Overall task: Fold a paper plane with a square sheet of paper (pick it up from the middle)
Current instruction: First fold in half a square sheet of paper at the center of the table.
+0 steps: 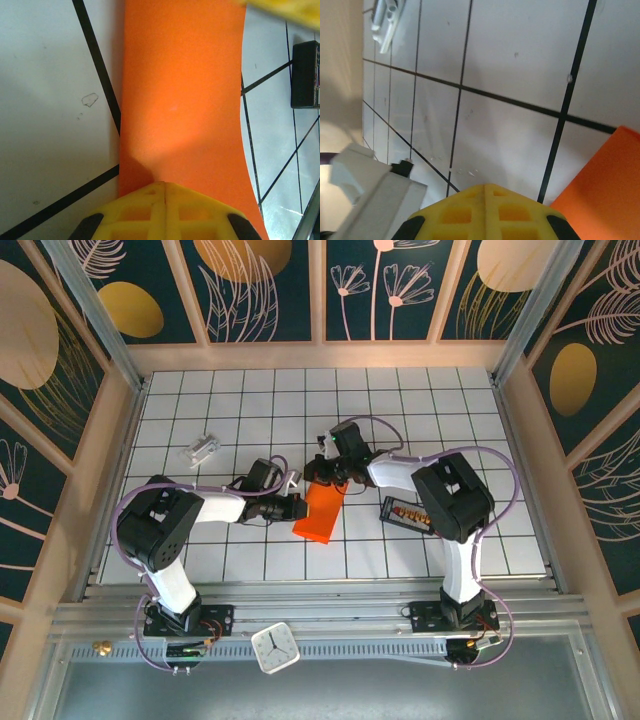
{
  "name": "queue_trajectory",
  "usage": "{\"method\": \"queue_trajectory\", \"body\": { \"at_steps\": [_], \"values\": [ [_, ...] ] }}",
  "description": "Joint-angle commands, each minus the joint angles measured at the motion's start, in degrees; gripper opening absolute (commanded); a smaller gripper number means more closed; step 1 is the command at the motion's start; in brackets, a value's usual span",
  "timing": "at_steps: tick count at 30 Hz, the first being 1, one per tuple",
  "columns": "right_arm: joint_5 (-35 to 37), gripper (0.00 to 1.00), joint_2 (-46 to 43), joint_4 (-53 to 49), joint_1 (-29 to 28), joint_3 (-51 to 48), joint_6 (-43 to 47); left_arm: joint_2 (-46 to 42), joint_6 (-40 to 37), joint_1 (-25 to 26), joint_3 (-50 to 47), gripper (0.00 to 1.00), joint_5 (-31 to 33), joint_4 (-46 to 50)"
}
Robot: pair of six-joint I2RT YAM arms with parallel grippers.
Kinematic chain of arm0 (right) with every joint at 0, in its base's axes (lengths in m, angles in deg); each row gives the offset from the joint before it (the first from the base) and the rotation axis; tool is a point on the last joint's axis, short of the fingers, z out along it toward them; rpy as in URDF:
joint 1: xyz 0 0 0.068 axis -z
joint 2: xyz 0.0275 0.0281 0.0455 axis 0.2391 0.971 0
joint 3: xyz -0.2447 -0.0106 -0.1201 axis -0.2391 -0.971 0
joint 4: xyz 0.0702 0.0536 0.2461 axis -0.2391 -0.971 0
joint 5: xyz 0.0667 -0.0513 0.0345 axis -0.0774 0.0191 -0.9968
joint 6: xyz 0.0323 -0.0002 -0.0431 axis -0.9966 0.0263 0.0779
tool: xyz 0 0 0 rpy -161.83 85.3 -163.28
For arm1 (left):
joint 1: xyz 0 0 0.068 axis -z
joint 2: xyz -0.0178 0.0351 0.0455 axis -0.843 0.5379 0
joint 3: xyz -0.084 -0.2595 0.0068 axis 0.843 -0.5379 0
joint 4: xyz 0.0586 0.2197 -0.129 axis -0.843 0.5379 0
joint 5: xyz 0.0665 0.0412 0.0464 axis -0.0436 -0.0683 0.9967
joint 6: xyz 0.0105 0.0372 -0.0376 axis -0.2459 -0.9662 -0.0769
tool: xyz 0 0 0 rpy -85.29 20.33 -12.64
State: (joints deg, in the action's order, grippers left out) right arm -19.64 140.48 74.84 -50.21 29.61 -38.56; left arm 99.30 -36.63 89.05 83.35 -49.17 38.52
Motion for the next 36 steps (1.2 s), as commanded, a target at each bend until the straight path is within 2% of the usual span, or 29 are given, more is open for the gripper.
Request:
{"method": "queue_trajectory", "body": {
  "at_steps": [1,15,36],
  "values": [
    [-0.95,0.00,2.37,0.85,-0.94,-0.91,-1.31,4.26,-0.01,0.71,-4.17,0.00,4.60,16.19],
    [5.11,0.00,8.94,-6.64,2.17,2.99,1.13,5.20,-0.58,0.75,-5.31,0.00,5.47,16.76],
    [8.98,0.00,13.83,-10.21,9.09,10.66,1.93,4.96,-1.29,1.28,-6.22,0.00,6.53,17.42]
  ]
}}
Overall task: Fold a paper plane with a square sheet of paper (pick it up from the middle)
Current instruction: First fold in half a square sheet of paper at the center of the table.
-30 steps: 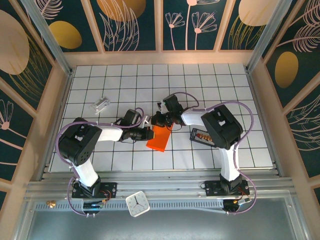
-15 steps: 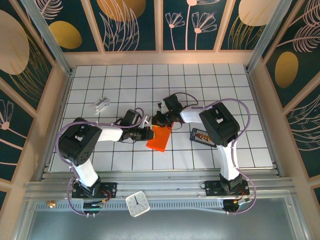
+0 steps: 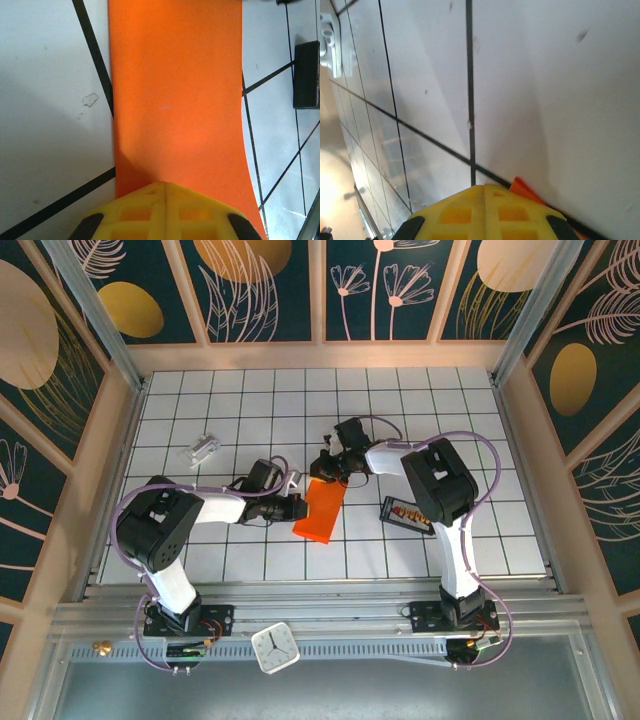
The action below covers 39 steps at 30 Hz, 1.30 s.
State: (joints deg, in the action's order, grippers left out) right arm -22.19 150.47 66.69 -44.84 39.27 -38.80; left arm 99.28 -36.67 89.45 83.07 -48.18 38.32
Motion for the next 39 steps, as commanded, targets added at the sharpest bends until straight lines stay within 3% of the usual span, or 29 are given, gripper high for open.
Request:
{"method": "queue_trajectory", "body": {
  "at_steps": [1,13,19,28,39],
  "values": [
    [11.67,0.00,4.09,-2.25,3.96,1.31,2.30,5.04,-1.29,0.89,-5.86,0.00,5.54,17.54],
    [11.32,0.00,6.28,-5.03,8.57,8.83,4.33,4.81,-0.96,0.89,-6.04,0.00,5.42,17.18],
    [9.15,0.00,-1.17,-4.25,8.99,8.33,7.75,4.64,-0.73,0.96,-5.63,0.00,5.37,17.05],
    [5.58,0.00,-10.73,1.48,1.56,-4.32,3.77,4.69,-0.62,0.90,-5.11,0.00,5.46,17.18],
    [4.63,0.00,-4.96,3.62,-2.80,-5.13,1.62,4.41,-0.63,0.95,-4.68,0.00,5.72,17.44]
  ]
}}
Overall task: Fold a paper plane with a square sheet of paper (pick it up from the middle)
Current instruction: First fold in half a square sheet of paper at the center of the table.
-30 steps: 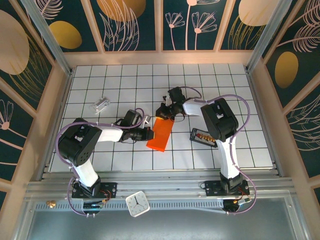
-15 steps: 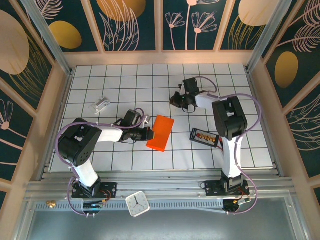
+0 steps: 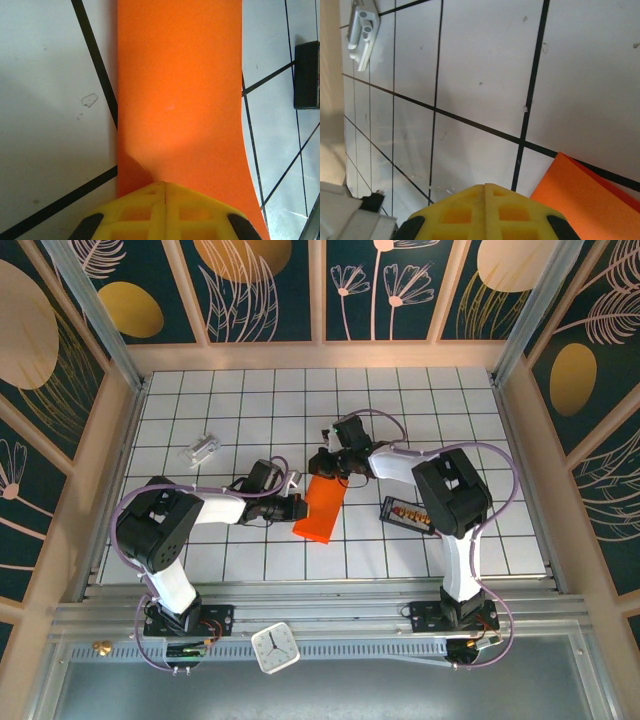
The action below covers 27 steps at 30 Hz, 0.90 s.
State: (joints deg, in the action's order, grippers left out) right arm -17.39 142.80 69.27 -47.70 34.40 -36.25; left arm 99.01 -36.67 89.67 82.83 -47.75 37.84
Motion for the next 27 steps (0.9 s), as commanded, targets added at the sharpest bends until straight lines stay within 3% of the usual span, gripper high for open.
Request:
{"method": "queue_trajectory", "body": {
  "at_steps": [1,10,15,19,21,24,27],
  "values": [
    [0.09,0.00,3.05,0.97,0.27,-0.40,-0.83,4.65,-0.51,0.70,-4.42,0.00,5.28,17.92],
    [2.19,0.00,6.01,0.13,1.76,-2.62,1.58,0.97,0.52,0.74,-1.83,0.01,4.14,19.89],
    [3.13,0.00,6.07,-0.36,2.01,-4.58,3.12,-6.54,2.50,0.59,3.36,0.30,2.66,21.63],
    [3.30,0.00,6.07,0.27,1.88,-5.93,3.51,-9.42,5.93,-0.67,6.45,0.35,1.84,17.22],
    [3.30,0.00,6.10,0.80,1.96,-6.61,3.39,-8.21,7.54,-1.46,7.55,0.27,1.73,14.45],
    [3.22,0.00,6.02,1.23,1.97,-7.09,3.25,-3.62,7.73,-2.36,10.92,0.07,0.51,12.36],
    [3.06,0.00,6.00,1.48,1.98,-7.28,3.08,1.34,6.94,-3.00,14.44,0.00,0.23,11.57]
  ]
}}
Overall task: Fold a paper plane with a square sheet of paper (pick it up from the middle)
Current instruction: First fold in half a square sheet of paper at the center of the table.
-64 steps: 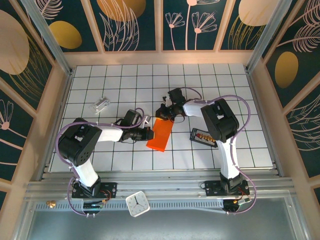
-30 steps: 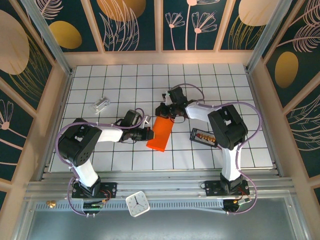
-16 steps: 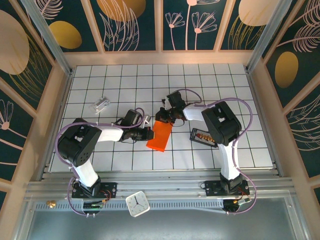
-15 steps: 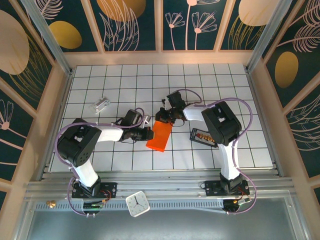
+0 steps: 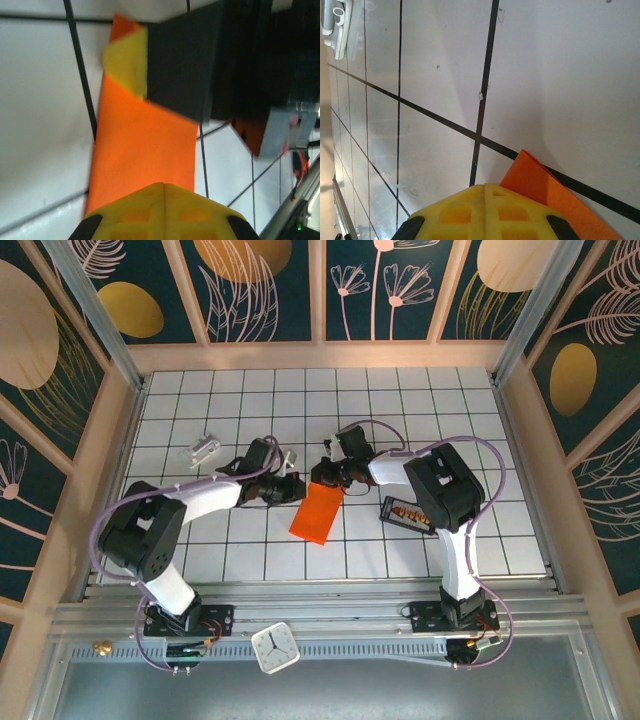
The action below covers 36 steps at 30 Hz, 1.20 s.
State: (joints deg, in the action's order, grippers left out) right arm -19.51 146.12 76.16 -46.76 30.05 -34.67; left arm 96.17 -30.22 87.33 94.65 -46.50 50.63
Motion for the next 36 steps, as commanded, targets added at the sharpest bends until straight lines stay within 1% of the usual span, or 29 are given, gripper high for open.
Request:
{"method": "queue_trajectory", "body": {
  "at_steps": [1,6,15,23,26,36],
  "values": [
    [5.17,0.00,2.83,-5.42,1.02,-2.85,1.55,5.43,0.31,-0.82,3.56,0.00,-1.42,-1.28],
    [5.68,0.00,2.51,-5.66,1.07,-2.69,1.82,10.28,-0.47,-1.04,7.26,0.00,-3.66,-1.28],
    [5.82,0.00,2.49,-5.46,1.02,-2.93,1.55,13.97,-3.15,-1.13,8.18,0.00,-2.17,1.17],
    [6.30,0.00,2.59,-5.92,0.94,-2.68,1.64,12.89,-4.29,-1.15,4.48,0.00,-2.76,2.50],
    [6.48,0.00,2.71,-6.31,1.08,-2.60,1.80,11.65,-4.62,-1.13,0.77,0.00,-3.45,2.77],
    [7.08,0.00,3.16,-7.16,1.06,-1.87,2.25,7.59,-5.85,-1.11,-7.20,0.00,-5.03,3.12]
  ]
}}
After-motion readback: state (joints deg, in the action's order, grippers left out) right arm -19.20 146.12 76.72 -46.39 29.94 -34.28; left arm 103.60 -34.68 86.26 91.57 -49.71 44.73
